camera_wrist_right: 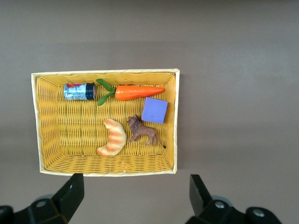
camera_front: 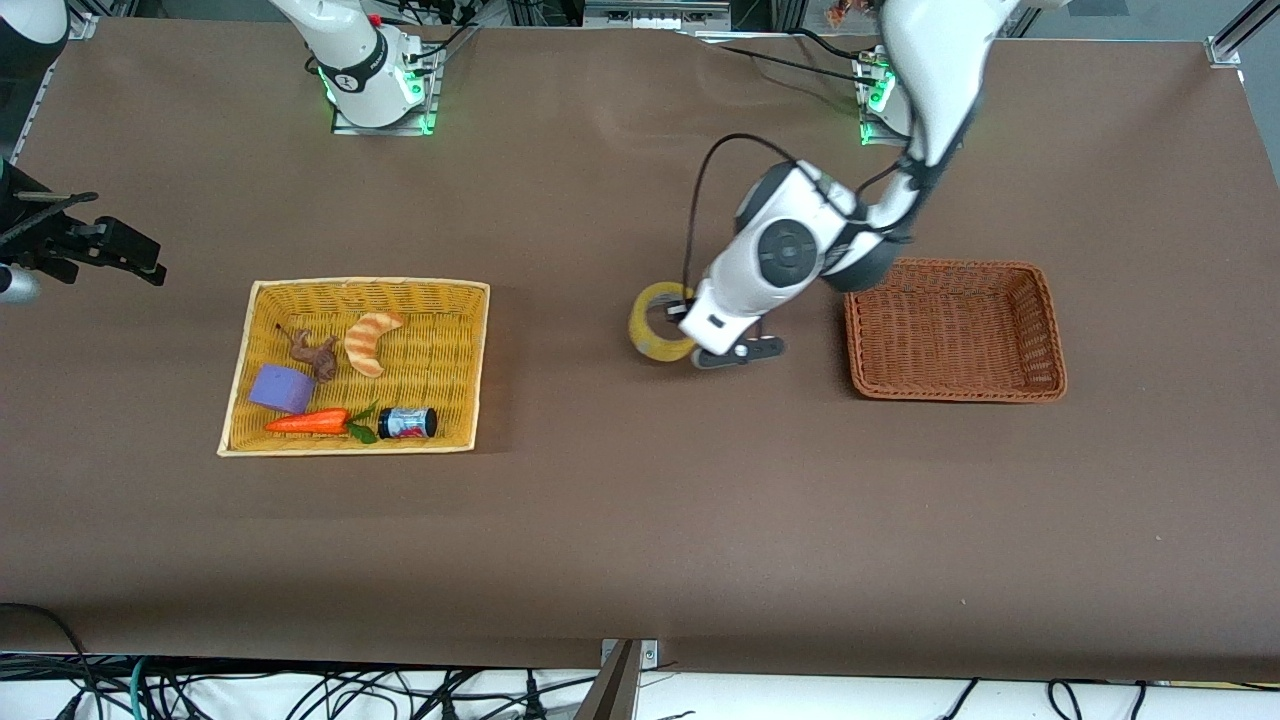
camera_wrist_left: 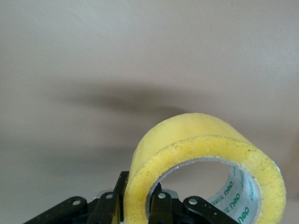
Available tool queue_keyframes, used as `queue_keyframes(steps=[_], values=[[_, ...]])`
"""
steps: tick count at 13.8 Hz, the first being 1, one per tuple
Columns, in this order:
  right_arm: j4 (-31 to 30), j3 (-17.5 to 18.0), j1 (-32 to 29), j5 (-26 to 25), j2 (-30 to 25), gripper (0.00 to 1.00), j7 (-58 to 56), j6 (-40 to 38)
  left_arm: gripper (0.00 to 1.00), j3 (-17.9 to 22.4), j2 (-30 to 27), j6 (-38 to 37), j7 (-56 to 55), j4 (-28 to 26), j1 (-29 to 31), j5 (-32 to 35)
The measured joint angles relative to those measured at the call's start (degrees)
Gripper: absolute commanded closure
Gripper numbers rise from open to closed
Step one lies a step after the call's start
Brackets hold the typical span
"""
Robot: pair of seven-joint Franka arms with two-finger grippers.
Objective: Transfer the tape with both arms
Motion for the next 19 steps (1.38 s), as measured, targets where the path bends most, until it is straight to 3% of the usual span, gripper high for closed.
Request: queue_keyframes(steps=[3, 6, 10, 14, 15, 16, 17, 19], values=[[0.19, 0.01, 0.00, 0.05, 0.08, 0.00, 0.00, 0.00, 1.00, 0.86, -11.13, -6.65, 16.80, -9.10, 10.06, 0.22], [0.24, 0.01, 0.00, 0.10, 0.08, 0.00, 0.00, 0.00, 1.00, 6.57, -17.15, -8.66, 31.71, -17.42, 14.12, 4.97], [0.25, 0.01, 0.00, 0.14, 0.08, 0.00, 0.00, 0.00, 1.00, 12.46, -15.64, -3.16, 39.99, -22.97, 14.67, 11.19], [0.25, 0.01, 0.00, 0.14, 0.09, 0.00, 0.00, 0.00, 1.00, 15.43, -9.42, 3.22, 45.72, -23.70, 15.50, 11.71], [0.25, 0.01, 0.00, 0.14, 0.09, 0.00, 0.00, 0.00, 0.78, 15.43, -7.89, 4.43, 45.93, -23.70, 15.76, 11.71], [0.25, 0.01, 0.00, 0.14, 0.09, 0.00, 0.00, 0.00, 0.18, 15.42, -6.73, 5.34, 46.00, -23.69, 15.78, 11.71], [0.26, 0.01, 0.00, 0.14, 0.09, 0.00, 0.00, -0.01, 0.00, 15.35, -6.02, 5.77, 46.01, -23.67, 15.76, 11.71], [0.26, 0.01, 0.00, 0.15, 0.09, 0.00, 0.00, -0.01, 0.00, 15.30, -5.97, 5.81, 46.01, -23.63, 15.70, 11.71]])
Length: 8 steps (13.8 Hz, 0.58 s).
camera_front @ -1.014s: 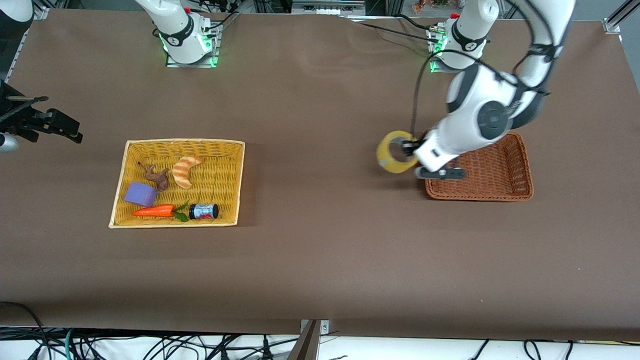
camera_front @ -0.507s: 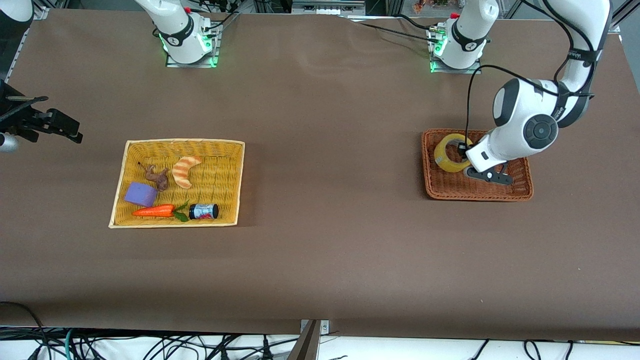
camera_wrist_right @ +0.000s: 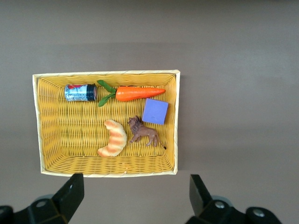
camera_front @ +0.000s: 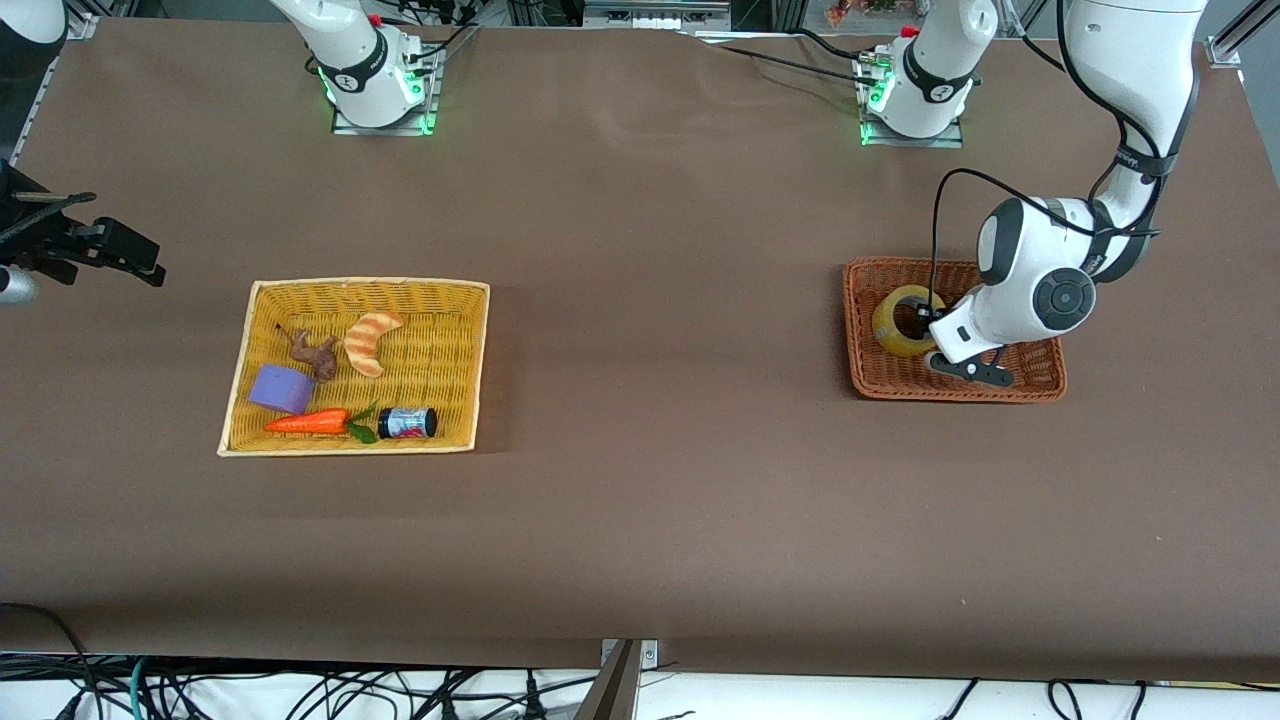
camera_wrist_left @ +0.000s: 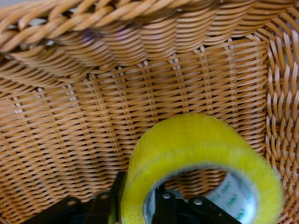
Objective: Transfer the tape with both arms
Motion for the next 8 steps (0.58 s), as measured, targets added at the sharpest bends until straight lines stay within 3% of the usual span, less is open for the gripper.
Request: queue_keyframes(steps=[3, 8], values=[[0.00, 0.00, 0.00, 0.01, 0.00, 0.00, 0.00, -0.01, 0.00, -0.04, -2.48, -2.05, 0.00, 0.30, -0.09, 0.00], [0.04, 0.00, 0.00, 0.02, 0.01, 0.00, 0.00, -0.02, 0.00, -0.25, -20.91, -9.15, -0.04, 1.11, -0.58, 0.00]])
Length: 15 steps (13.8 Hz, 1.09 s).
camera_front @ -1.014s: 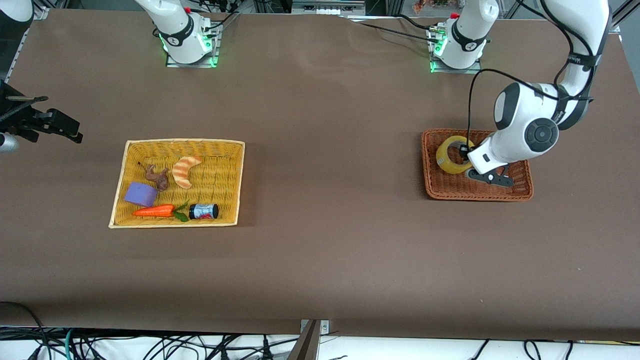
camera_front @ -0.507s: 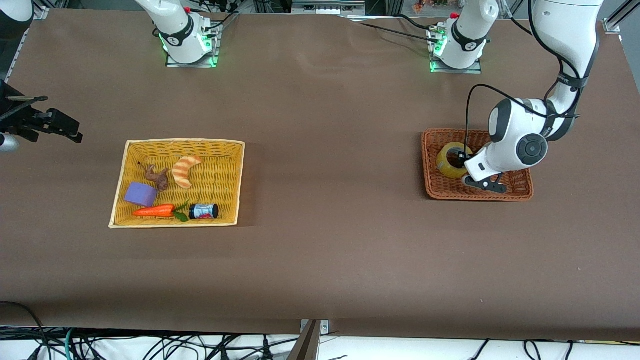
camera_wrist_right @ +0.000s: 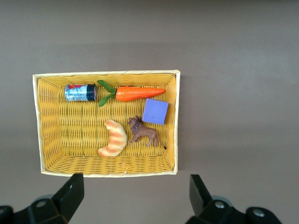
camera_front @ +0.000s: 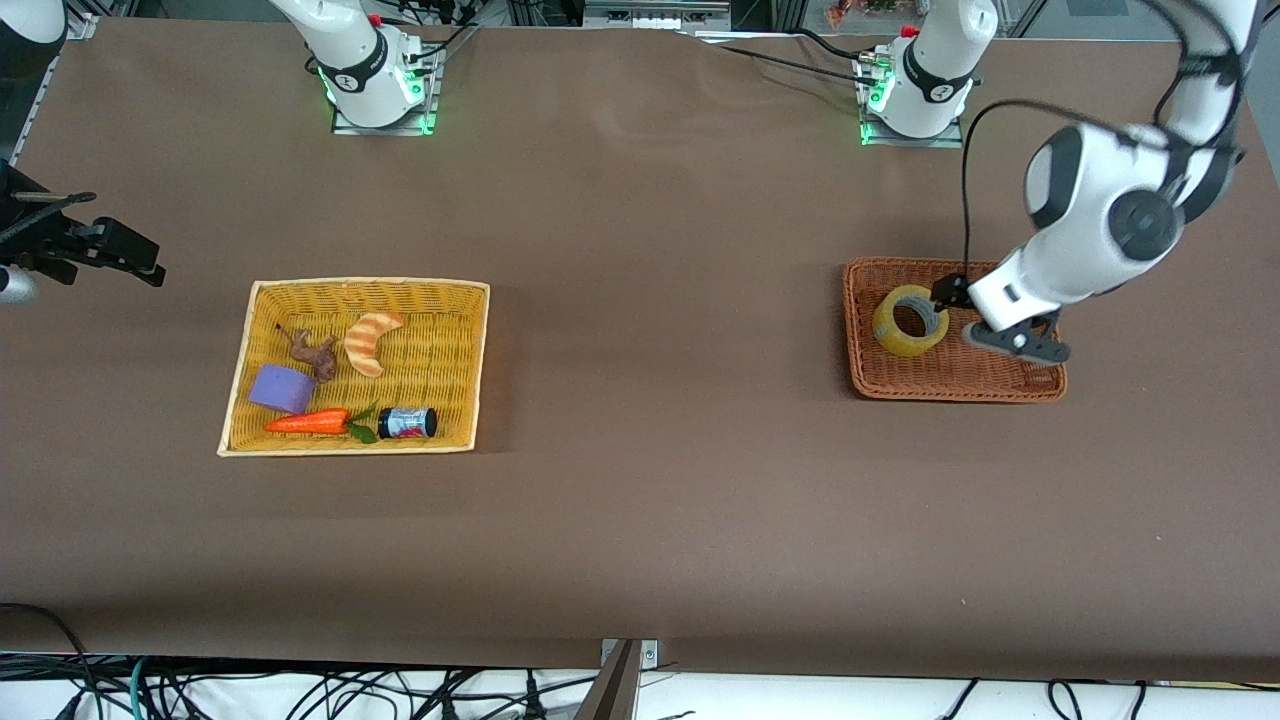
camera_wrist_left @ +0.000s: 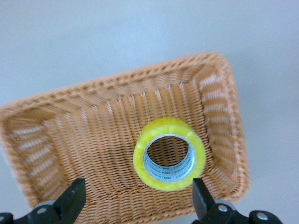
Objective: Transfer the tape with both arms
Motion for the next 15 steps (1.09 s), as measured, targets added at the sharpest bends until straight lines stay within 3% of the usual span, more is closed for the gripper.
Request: queue_keyframes(steps=[3, 5, 10, 15], values=[[0.02, 0.00, 0.00, 0.01, 0.01, 0.00, 0.00, 0.00, 0.00, -0.27, -9.16, -6.10, -0.04, 2.59, -0.24, 0.00], [0.02, 0.00, 0.00, 0.01, 0.00, 0.00, 0.00, 0.00, 0.00, -0.48, -11.14, -15.49, -0.53, 10.05, -0.32, 0.00], [0.02, 0.00, 0.00, 0.02, 0.01, 0.00, 0.00, 0.00, 0.00, -2.74, -5.88, -32.72, -9.94, 28.98, -0.45, 0.00], [0.02, 0.00, 0.00, 0.02, 0.01, 0.00, 0.00, 0.00, 0.00, -2.19, -1.24, -34.03, -11.77, 33.01, -0.10, 0.00]])
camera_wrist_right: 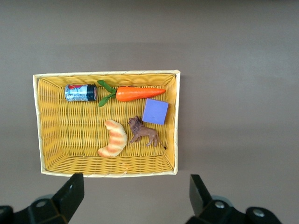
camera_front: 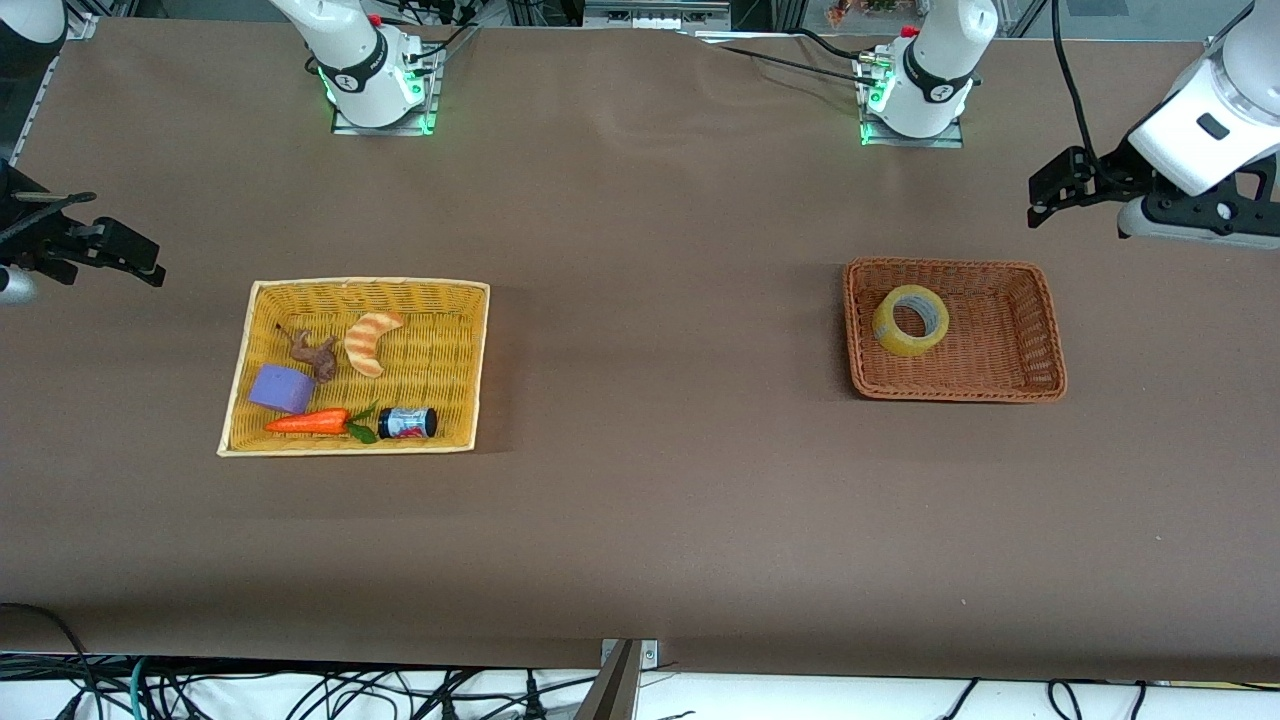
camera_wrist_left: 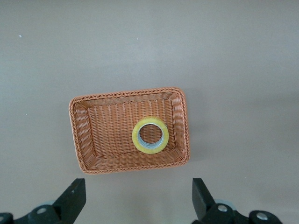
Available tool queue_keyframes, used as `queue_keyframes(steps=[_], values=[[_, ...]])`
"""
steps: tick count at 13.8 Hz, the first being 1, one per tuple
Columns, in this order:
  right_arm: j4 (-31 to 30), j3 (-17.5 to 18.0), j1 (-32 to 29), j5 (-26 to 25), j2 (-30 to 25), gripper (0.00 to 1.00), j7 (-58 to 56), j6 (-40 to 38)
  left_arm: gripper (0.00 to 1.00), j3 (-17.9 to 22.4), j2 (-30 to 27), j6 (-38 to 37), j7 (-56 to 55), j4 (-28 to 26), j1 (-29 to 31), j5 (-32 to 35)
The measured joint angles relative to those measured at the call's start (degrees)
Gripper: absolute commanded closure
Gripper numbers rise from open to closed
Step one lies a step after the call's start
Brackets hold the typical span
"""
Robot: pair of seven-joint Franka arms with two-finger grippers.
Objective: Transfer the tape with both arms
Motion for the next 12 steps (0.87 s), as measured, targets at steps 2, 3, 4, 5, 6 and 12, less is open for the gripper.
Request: queue_keyframes(steps=[2, 3, 4, 5, 6, 12], values=[[0.00, 0.00, 0.00, 0.00, 0.00, 0.00, 0.00, 0.00, 0.00, 0.02, 0.79, 0.01, -0.13, 0.39, 0.24, 0.00], [0.00, 0.00, 0.00, 0.00, 0.00, 0.00, 0.00, 0.00, 0.00, 0.03, 0.94, 0.01, -0.16, 0.60, 0.32, 0.00], [0.00, 0.00, 0.00, 0.00, 0.00, 0.00, 0.00, 0.00, 0.00, 0.02, 1.02, 0.01, -0.16, 0.84, 0.33, 0.00], [0.00, 0.00, 0.00, 0.00, 0.00, 0.00, 0.00, 0.00, 0.00, 0.01, 1.06, 0.01, -0.17, 1.12, 0.33, 0.00], [0.00, 0.00, 0.00, 0.00, 0.00, 0.00, 0.00, 0.00, 0.00, -0.02, 1.08, 0.01, -0.17, 1.32, 0.33, 0.00], [0.00, 0.00, 0.00, 0.01, 0.00, 0.00, 0.00, 0.00, 0.00, 0.00, 1.49, 0.02, -0.18, 1.32, 0.56, 0.00]])
